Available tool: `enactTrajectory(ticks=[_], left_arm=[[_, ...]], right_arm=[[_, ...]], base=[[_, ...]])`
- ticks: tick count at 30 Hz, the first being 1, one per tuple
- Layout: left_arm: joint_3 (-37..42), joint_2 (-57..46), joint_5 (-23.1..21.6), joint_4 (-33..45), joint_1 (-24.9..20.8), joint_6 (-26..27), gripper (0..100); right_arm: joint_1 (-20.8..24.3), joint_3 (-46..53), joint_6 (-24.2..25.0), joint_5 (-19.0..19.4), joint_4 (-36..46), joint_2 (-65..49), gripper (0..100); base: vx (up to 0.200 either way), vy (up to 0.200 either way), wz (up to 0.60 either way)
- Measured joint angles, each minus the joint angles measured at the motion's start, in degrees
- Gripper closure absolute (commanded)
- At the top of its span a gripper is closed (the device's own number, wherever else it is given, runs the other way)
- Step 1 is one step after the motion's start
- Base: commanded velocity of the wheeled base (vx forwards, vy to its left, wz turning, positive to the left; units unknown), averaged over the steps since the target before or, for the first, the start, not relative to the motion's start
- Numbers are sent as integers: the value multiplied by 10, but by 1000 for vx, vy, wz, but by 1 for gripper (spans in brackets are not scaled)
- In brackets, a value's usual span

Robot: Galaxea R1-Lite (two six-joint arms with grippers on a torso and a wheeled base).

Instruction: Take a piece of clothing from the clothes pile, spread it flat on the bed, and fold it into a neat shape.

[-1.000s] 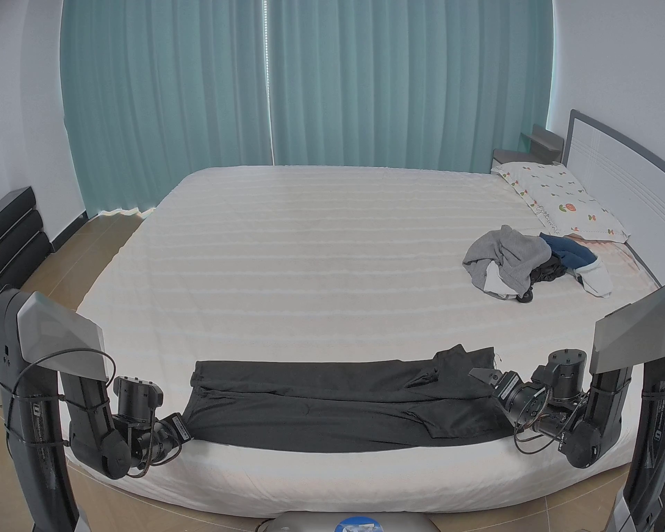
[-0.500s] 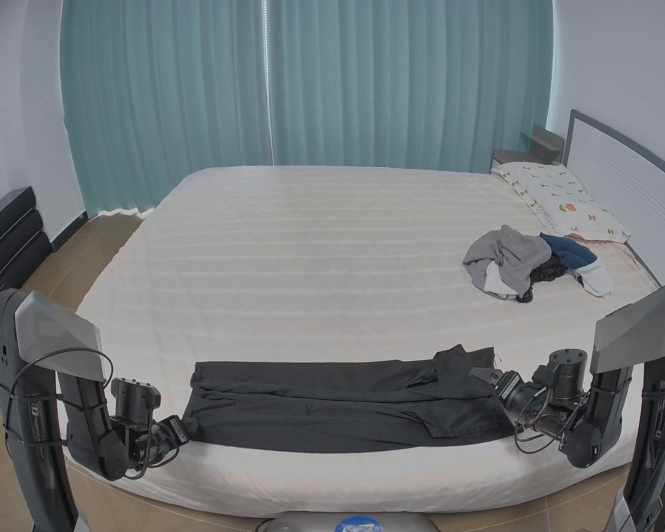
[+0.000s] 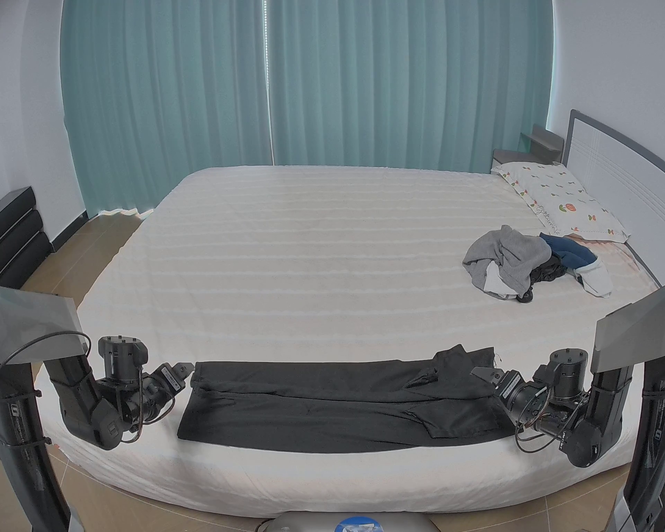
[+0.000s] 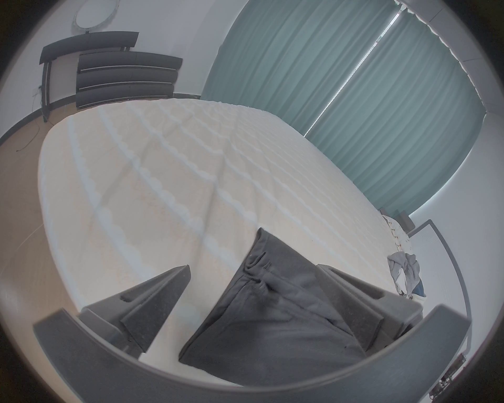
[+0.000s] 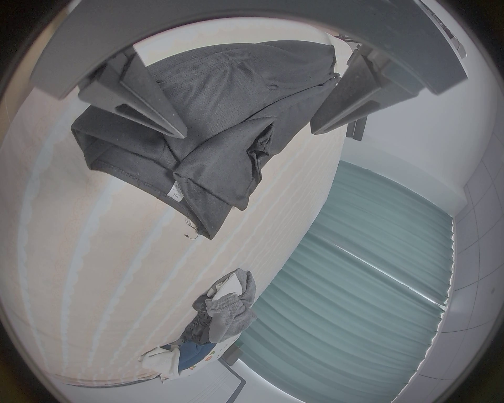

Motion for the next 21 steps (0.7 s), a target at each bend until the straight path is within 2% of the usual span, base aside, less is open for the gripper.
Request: enactTrajectory(ticks=[13,14,21], left_arm=[[-142,65,1,106,-30,-19,0],[-150,70,1,118,-32,-20,100],[-191,93,22,149,-37,-20,100]], right_arm=[[5,0,0,0,0,6,0],[5,0,0,0,0,6,0],[7,0,-1,-11,0,-5,0]], base=[[0,0,0],[0,0,0],[0,0,0]])
